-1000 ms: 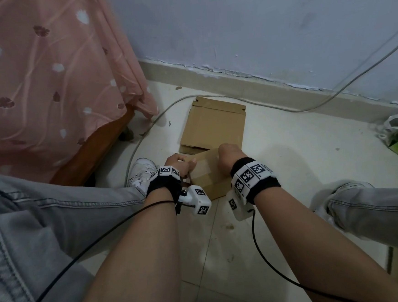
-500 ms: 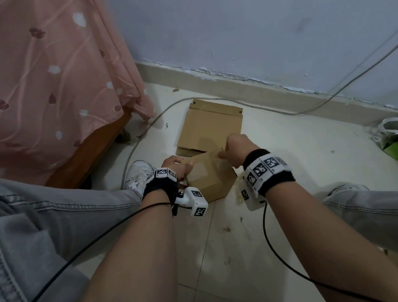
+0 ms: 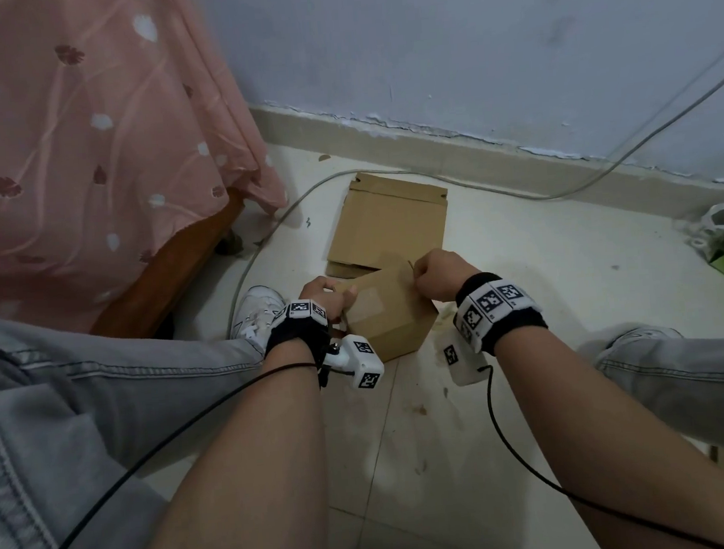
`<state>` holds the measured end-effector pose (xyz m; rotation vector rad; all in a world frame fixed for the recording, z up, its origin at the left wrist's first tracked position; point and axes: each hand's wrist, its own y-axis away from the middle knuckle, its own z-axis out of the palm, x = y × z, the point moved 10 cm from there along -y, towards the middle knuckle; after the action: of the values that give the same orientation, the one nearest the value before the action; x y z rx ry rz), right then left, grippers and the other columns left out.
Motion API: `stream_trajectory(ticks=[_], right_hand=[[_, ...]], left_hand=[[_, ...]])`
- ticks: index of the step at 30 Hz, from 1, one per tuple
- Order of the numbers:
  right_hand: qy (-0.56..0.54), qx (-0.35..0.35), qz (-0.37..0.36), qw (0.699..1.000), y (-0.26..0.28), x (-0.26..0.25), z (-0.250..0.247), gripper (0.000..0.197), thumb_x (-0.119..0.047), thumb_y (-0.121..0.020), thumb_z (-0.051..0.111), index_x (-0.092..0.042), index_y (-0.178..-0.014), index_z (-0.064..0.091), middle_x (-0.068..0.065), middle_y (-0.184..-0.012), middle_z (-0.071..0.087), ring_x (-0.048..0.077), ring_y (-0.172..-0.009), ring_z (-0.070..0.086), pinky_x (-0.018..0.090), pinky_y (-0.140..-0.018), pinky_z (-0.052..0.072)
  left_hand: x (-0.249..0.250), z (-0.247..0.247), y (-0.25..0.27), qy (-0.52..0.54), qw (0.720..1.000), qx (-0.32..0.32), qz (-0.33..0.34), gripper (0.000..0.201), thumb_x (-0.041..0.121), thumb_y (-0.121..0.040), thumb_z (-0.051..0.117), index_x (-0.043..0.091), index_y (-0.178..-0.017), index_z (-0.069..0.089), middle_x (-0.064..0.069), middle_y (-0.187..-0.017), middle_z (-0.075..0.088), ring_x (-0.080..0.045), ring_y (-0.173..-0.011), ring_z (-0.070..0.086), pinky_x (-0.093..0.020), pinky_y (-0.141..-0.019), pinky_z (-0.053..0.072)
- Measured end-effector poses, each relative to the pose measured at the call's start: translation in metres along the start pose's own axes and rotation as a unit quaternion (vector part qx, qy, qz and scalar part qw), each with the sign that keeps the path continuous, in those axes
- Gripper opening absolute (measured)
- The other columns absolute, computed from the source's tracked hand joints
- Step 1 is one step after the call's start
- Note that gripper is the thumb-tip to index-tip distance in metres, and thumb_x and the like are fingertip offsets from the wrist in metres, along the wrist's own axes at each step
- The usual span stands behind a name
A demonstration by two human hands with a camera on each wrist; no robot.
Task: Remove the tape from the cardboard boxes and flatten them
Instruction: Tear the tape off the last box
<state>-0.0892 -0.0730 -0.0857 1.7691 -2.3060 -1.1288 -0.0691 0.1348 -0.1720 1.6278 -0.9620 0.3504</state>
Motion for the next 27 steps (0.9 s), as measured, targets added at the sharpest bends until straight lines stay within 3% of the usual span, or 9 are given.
stream_trajectory(ticks=[4,7,12,14,17,20,23,25,27], right_hand=[[-0.053,0.007,0.022,0.998,-0.004,0.013,-0.003,0.021,-0.010,-0.091,0.049,-0.008,-0.085,0.068,0.010,-0.079,0.068,0.020,-0.063,0.063,0.025,-0.056,0.051],[-0.100,0.036,0.045,0.993,-0.007,0.021,-0.011,0.020,-0.003,-0.089,0.050,-0.003,-0.085,0.070,0.014,-0.080,0.071,0.026,-0.069,0.071,0.031,-0.065,0.061],[-0.223,0.121,0.086,0.963,-0.008,0.048,-0.036,0.009,-0.002,-0.088,0.063,0.004,-0.086,0.070,0.018,-0.085,0.071,0.033,-0.077,0.074,0.043,-0.071,0.062],[-0.290,0.099,0.080,0.949,-0.009,0.051,-0.029,0.006,0.002,-0.087,0.061,0.004,-0.090,0.067,0.022,-0.093,0.070,0.034,-0.083,0.072,0.044,-0.072,0.062],[-0.411,0.052,0.091,0.906,-0.004,0.050,-0.010,0.017,0.007,-0.095,0.048,0.013,-0.109,0.057,0.028,-0.085,0.065,0.035,-0.072,0.072,0.044,-0.067,0.062],[-0.402,0.023,0.075,0.912,-0.001,0.040,-0.006,0.020,-0.001,-0.099,0.048,0.012,-0.114,0.055,0.024,-0.077,0.066,0.030,-0.064,0.072,0.042,-0.064,0.062],[-0.376,0.020,0.061,0.924,0.003,0.026,-0.013,0.015,0.001,-0.099,0.046,0.005,-0.111,0.053,0.025,-0.080,0.068,0.029,-0.063,0.071,0.046,-0.065,0.062],[-0.353,0.038,0.055,0.933,0.005,0.020,-0.022,0.012,0.000,-0.098,0.047,0.007,-0.104,0.054,0.026,-0.081,0.069,0.032,-0.066,0.072,0.050,-0.067,0.061],[-0.328,0.057,0.052,0.941,0.006,0.015,-0.030,0.011,0.000,-0.097,0.049,0.008,-0.100,0.056,0.028,-0.085,0.070,0.035,-0.070,0.073,0.050,-0.064,0.061]], left_hand=[[0.001,-0.002,0.003,-0.006,1.000,0.004,-0.001,0.035,0.040,-0.076,0.076,0.021,-0.100,0.060,-0.014,-0.107,0.068,-0.036,-0.098,0.067,-0.053,-0.087,0.056],[-0.001,-0.001,0.000,-0.010,1.000,-0.001,0.001,0.035,0.042,-0.072,0.076,0.022,-0.097,0.060,-0.014,-0.108,0.068,-0.036,-0.098,0.067,-0.053,-0.087,0.057],[0.003,-0.004,0.006,0.006,1.000,0.006,0.011,0.022,0.032,-0.084,0.074,0.020,-0.097,0.061,-0.015,-0.105,0.069,-0.034,-0.097,0.067,-0.051,-0.088,0.056],[0.005,-0.005,0.007,0.011,1.000,0.008,0.013,0.021,0.030,-0.086,0.073,0.019,-0.098,0.061,-0.015,-0.105,0.069,-0.034,-0.098,0.067,-0.051,-0.087,0.057],[0.000,-0.009,0.004,-0.011,1.000,0.009,0.011,0.019,0.029,-0.083,0.075,0.021,-0.096,0.063,-0.015,-0.106,0.069,-0.035,-0.096,0.067,-0.051,-0.086,0.057],[0.012,-0.012,0.010,-0.077,0.996,0.008,0.036,0.017,0.026,-0.087,0.070,0.023,-0.104,0.065,-0.017,-0.116,0.067,-0.035,-0.098,0.066,-0.048,-0.088,0.057],[0.049,0.004,0.027,-0.302,0.946,-0.017,0.117,0.056,0.038,-0.087,0.069,0.022,-0.138,0.053,-0.009,-0.141,0.052,-0.030,-0.119,0.056,-0.033,-0.095,0.048],[0.068,0.030,0.042,-0.385,0.907,-0.064,0.157,0.094,0.057,-0.073,0.077,0.024,-0.151,0.035,-0.004,-0.151,0.043,-0.028,-0.131,0.048,-0.037,-0.099,0.045],[0.080,0.052,0.051,-0.428,0.880,-0.089,0.189,0.121,0.062,-0.059,0.083,0.024,-0.155,0.020,-0.006,-0.156,0.034,-0.029,-0.136,0.043,-0.042,-0.102,0.044]])
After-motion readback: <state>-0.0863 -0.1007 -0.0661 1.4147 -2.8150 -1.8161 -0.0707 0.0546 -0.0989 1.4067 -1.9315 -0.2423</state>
